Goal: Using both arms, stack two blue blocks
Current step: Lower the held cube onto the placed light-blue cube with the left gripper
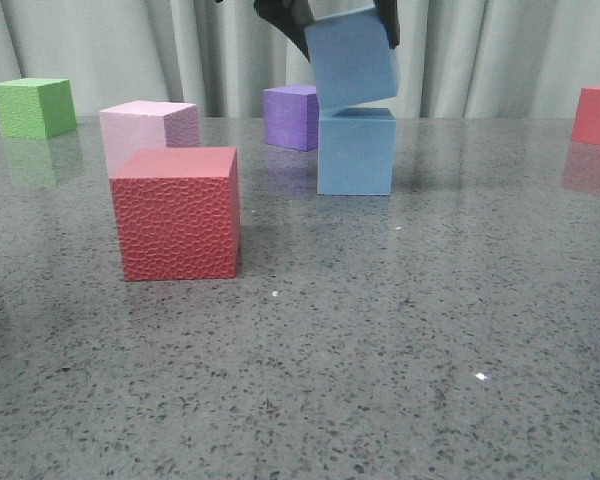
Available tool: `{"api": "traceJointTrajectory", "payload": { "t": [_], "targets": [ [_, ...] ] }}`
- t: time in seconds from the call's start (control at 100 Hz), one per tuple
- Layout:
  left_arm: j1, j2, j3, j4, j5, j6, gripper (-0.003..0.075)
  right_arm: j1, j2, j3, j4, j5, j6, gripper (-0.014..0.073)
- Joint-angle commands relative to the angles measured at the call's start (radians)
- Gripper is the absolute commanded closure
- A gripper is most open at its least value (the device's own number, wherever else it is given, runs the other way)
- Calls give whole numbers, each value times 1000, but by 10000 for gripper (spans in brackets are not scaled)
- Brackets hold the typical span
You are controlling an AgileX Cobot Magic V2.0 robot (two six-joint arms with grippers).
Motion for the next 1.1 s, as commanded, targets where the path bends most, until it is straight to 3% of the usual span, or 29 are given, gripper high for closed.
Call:
{"api": "traceJointTrajectory", "payload": {
  "t": [0.0, 1.09],
  "targets": [
    [-9, -59, -36, 3, -53, -5, 470, -6, -3, -23, -15, -57, -5, 1],
    [-9, -59, -36, 20, -38, -5, 470, -6, -3, -23, -15, -57, -5, 1]
  ]
}}
